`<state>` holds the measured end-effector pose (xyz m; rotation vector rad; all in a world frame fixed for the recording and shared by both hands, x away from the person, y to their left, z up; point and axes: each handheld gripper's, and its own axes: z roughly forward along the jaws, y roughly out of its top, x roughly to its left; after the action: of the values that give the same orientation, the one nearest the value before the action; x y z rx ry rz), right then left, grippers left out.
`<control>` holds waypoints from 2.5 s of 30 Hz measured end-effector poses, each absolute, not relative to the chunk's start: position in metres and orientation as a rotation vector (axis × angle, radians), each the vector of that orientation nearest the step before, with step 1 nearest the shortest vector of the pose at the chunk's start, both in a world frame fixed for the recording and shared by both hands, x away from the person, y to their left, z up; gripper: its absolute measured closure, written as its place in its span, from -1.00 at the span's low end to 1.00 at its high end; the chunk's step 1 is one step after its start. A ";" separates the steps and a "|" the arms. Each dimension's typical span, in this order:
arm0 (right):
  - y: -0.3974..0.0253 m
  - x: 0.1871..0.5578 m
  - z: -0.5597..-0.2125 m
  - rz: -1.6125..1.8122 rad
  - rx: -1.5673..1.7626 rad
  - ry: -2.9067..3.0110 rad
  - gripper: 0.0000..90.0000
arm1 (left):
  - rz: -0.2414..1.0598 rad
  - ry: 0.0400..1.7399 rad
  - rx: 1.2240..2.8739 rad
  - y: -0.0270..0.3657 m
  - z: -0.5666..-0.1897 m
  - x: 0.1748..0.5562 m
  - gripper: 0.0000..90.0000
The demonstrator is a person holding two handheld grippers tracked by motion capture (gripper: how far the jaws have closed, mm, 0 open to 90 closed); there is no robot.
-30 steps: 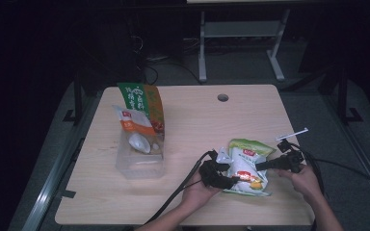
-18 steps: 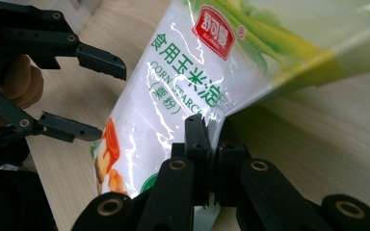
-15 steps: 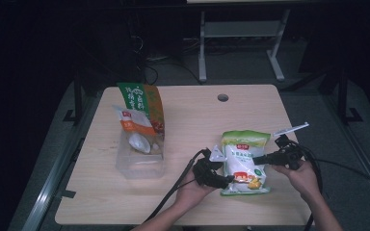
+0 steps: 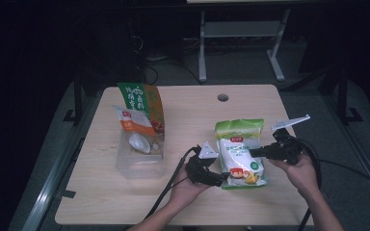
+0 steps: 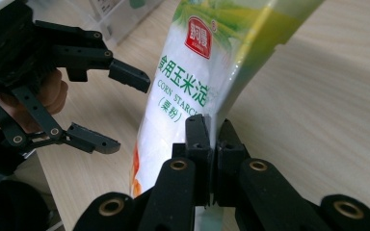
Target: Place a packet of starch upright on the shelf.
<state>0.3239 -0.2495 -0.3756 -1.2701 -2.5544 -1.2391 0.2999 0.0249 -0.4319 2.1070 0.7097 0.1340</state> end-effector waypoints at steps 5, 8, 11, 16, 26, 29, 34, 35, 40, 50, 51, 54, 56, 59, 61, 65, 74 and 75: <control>-0.245 0.320 -0.370 -1.278 -1.217 -2.587 0.94 | 0.065 0.738 2.056 0.026 -0.435 0.309 -0.53; -0.244 0.319 -0.369 -1.288 -1.192 -2.602 0.94 | 0.022 0.752 2.041 0.025 -0.437 0.314 -0.52; -0.242 0.317 -0.369 -1.295 -1.182 -2.611 0.94 | -0.071 0.749 1.994 0.024 -0.439 0.317 -0.44; -0.241 0.317 -0.371 -1.316 -1.170 -2.614 0.94 | -0.083 0.726 1.998 0.023 -0.433 0.318 -0.16; -0.230 0.313 -0.367 -1.384 -1.120 -2.642 0.93 | 0.073 0.724 1.986 0.033 -0.416 0.313 0.33; -0.222 0.311 -0.367 -1.357 -1.103 -2.698 0.91 | 0.120 0.720 2.000 0.035 -0.413 0.311 0.36; -0.213 0.307 -0.376 -1.220 -1.078 -2.793 0.87 | 0.179 0.687 2.015 0.036 -0.411 0.307 0.43; -0.212 0.306 -0.379 -1.191 -1.079 -2.798 0.86 | 0.175 0.682 2.016 0.035 -0.411 0.306 0.44; -0.215 0.304 -0.391 -1.191 -1.074 -2.760 0.79 | 0.210 0.650 2.043 0.030 -0.411 0.302 0.44; -0.211 0.307 -0.395 -1.149 -1.045 -2.728 0.79 | 0.224 0.640 2.071 0.029 -0.411 0.300 0.34; -0.211 0.307 -0.395 -1.141 -1.047 -2.727 0.85 | 0.221 0.639 2.070 0.029 -0.411 0.300 0.33; -0.211 0.307 -0.394 -1.140 -1.044 -2.729 0.93 | 0.201 0.643 2.064 0.033 -0.411 0.300 0.28; -0.210 0.307 -0.394 -1.154 -1.044 -2.732 0.94 | 0.210 0.648 2.069 0.036 -0.411 0.299 0.23; -0.210 0.307 -0.393 -1.174 -1.053 -2.721 0.95 | 0.237 0.652 2.075 0.041 -0.413 0.296 0.10; -0.210 0.307 -0.392 -1.181 -1.055 -2.718 0.95 | 0.235 0.671 2.068 0.045 -0.414 0.294 0.06; -0.207 0.307 -0.388 -1.194 -1.055 -2.738 0.95 | 0.241 0.684 2.062 0.055 -0.415 0.291 0.00; -0.197 0.310 -0.378 -1.193 -1.046 -2.764 0.95 | 0.257 0.673 2.051 0.068 -0.413 0.278 -0.08; -0.197 0.310 -0.377 -1.197 -1.044 -2.767 0.96 | 0.257 0.673 2.051 0.068 -0.413 0.278 -0.08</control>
<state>0.3101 -0.1970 -0.3768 -1.0441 -2.7673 -1.1966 0.2780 0.0684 -0.4134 2.0508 0.6727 0.2572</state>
